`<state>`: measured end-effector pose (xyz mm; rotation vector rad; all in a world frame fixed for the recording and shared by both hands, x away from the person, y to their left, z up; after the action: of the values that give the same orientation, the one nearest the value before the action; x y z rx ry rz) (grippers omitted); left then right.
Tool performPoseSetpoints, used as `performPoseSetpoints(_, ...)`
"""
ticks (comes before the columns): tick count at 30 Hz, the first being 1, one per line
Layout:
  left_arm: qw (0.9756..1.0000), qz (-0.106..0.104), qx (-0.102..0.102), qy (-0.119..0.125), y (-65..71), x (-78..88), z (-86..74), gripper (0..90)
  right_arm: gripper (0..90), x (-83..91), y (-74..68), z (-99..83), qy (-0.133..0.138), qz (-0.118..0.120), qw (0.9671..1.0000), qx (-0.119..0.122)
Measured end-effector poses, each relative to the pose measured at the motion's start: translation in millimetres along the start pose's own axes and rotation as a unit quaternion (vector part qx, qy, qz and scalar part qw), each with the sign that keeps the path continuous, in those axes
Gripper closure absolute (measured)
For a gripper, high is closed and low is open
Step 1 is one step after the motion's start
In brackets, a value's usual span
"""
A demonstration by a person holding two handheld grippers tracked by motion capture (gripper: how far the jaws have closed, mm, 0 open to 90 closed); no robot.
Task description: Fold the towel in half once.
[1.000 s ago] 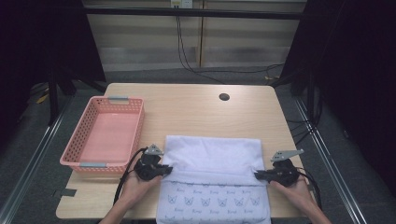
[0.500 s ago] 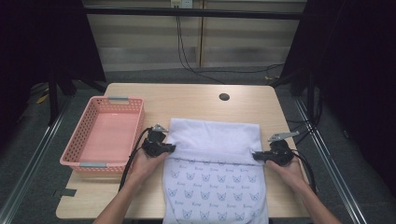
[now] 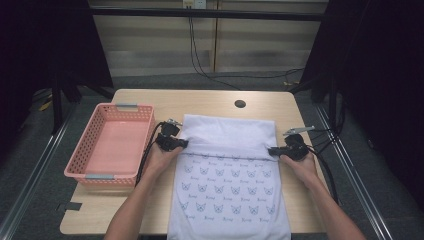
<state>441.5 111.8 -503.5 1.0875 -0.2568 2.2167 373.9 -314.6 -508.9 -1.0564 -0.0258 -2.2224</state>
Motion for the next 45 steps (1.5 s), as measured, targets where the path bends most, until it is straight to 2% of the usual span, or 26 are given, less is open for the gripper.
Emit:
performPoseSetpoints(7, 0.9997, 0.003, 0.023, 0.012, -13.9, -9.7, 9.9, 87.2, 87.2, -14.8, 16.8, 19.7, 0.011, -0.015, 0.9997, -0.018)
performPoseSetpoints(10, 0.9993, 0.007, 0.031, 0.02, -18.0, -13.5, 13.0, 87.2, 87.2, -21.3, 20.6, 28.4, 0.013, -0.027, 0.9995, -0.011)
performPoseSetpoints(11, 0.9989, 0.004, 0.041, 0.022, -19.2, -15.0, 14.6, 87.2, 87.2, -22.1, 21.3, 30.2, 0.012, -0.03, 0.9994, -0.012)
performPoseSetpoints(12, 0.9993, 0.005, 0.032, 0.018, -21.3, -15.2, 15.9, 87.2, 87.2, -23.1, 23.5, 32.1, 0.015, -0.029, 0.9994, -0.013)
performPoseSetpoints(14, 0.9989, 0.002, 0.043, 0.02, -21.4, -16.0, 16.8, 87.1, 87.2, -23.3, 25.0, 34.1, 0.023, -0.027, 0.9992, -0.019)
performPoseSetpoints(16, 0.9989, 0.001, 0.039, 0.024, -18.8, -13.1, 15.9, 87.2, 87.2, -20.3, 26.5, 35.0, 0.038, -0.019, 0.9988, -0.024)
performPoseSetpoints(17, 0.9993, 0.0, 0.027, 0.028, -17.6, -10.0, 15.7, 87.3, 87.2, -17.8, 26.4, 35.9, 0.044, -0.015, 0.9986, -0.026)
performPoseSetpoints(18, 0.9982, -0.009, 0.029, 0.051, -15.4, -4.2, 16.4, 87.3, 87.2, -13.6, 26.5, 37.9, 0.053, -0.01, 0.9982, -0.025)
performPoseSetpoints(19, 0.9974, -0.019, 0.03, 0.062, -13.3, 1.3, 18.1, 87.2, 87.2, -6.2, 25.9, 41.3, 0.07, -0.004, 0.9971, -0.028)
performPoseSetpoints(21, 0.9965, -0.019, 0.015, 0.08, -7.7, 13.1, 22.9, 87.3, 87.2, 5.8, 24.5, 47.9, 0.092, 0.006, 0.9953, -0.029)
performPoseSetpoints(22, 0.9965, -0.019, 0.015, 0.08, -7.7, 13.1, 22.9, 87.2, 87.2, 13.0, 23.1, 52.1, 0.103, 0.006, 0.9944, -0.026)
performPoseSetpoints(23, 0.9943, -0.028, 0.019, 0.101, -4.7, 22.6, 26.6, 87.2, 87.2, 13.0, 23.1, 52.1, 0.103, 0.006, 0.9944, -0.026)
performPoseSetpoints(24, 0.9922, -0.032, 0.015, 0.119, -1.5, 37.5, 31.2, 87.2, 87.2, 28.6, 17.7, 61.3, 0.124, 0.01, 0.9921, -0.017)
performPoseSetpoints(25, 0.9906, -0.034, 0.014, 0.131, -0.2, 47.2, 32.4, 87.2, 87.2, 33.6, 15.8, 63.8, 0.13, 0.011, 0.9914, -0.009)
performPoseSetpoints(26, 0.9886, -0.046, 0.013, 0.143, 0.0, 56.9, 32.2, 87.2, 87.2, 40.0, 12.7, 66.3, 0.134, 0.012, 0.9909, -0.005)
performPoseSetpoints(27, 0.9886, -0.046, 0.013, 0.143, 0.0, 56.9, 32.2, 87.2, 87.2, 40.0, 12.7, 66.3, 0.134, 0.012, 0.9909, -0.005)
performPoseSetpoints(28, 0.9869, -0.049, 0.011, 0.153, 0.5, 68.0, 30.4, 87.2, 87.2, 54.5, 4.9, 69.0, 0.148, 0.018, 0.9888, 0.005)
performPoseSetpoints(29, 0.9862, -0.052, 0.008, 0.157, 0.8, 79.9, 27.0, 87.2, 87.2, 60.1, 1.8, 68.9, 0.15, 0.02, 0.9884, 0.01)
performPoseSetpoints(31, 0.9852, -0.059, 0.003, 0.161, 2.5, 92.1, 22.5, 87.2, 87.2, 69.1, -3.9, 67.4, 0.154, 0.029, 0.9876, 0.015)
performPoseSetpoints(33, 0.9853, -0.059, -0.002, 0.16, 3.7, 95.5, 21.7, 87.2, 87.2, 76.9, -12.0, 65.2, 0.148, 0.036, 0.9879, 0.028)
performPoseSetpoints(35, 0.9833, -0.068, -0.005, 0.168, 8.5, 106.7, 18.1, 87.2, 87.2, 83.4, -19.9, 62.3, 0.142, 0.042, 0.9882, 0.037)
performPoseSetpoints(37, 0.9831, -0.07, -0.007, 0.169, 11.0, 112.9, 16.6, 87.2, 87.1, 89.5, -25.5, 59.4, 0.141, 0.044, 0.9881, 0.042)
performPoseSetpoints(41, 0.9813, -0.078, -0.01, 0.176, 13.9, 124.6, 15.5, 87.2, 87.0, 105.2, -34.4, 56.7, 0.157, 0.06, 0.9849, 0.041)
performPoseSetpoints(42, 0.98, -0.083, -0.011, 0.18, 16.9, 135.0, 16.5, 87.2, 87.0, 110.2, -38.3, 57.7, 0.157, 0.059, 0.9849, 0.043)
performPoseSetpoints(44, 0.9797, -0.08, -0.025, 0.182, 21.9, 147.6, 19.2, 87.2, 87.1, 119.6, -44.6, 61.0, 0.158, 0.056, 0.9843, 0.056)
performPoseSetpoints(45, 0.9786, -0.081, -0.028, 0.187, 24.2, 154.4, 20.4, 87.1, 87.1, 123.3, -47.0, 62.4, 0.161, 0.057, 0.9837, 0.057)
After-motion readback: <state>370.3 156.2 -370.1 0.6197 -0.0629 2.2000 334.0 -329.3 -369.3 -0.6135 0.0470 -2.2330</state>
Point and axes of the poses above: each handheld gripper's, and its own axes: x roughly backward along the jaws, z roughly out of its top, y roughly to its right, the point moved 1 cm from there along -x, roughly forward along the jaws, and after that the axes turned 5 degrees about z, right-handed, at the moved point
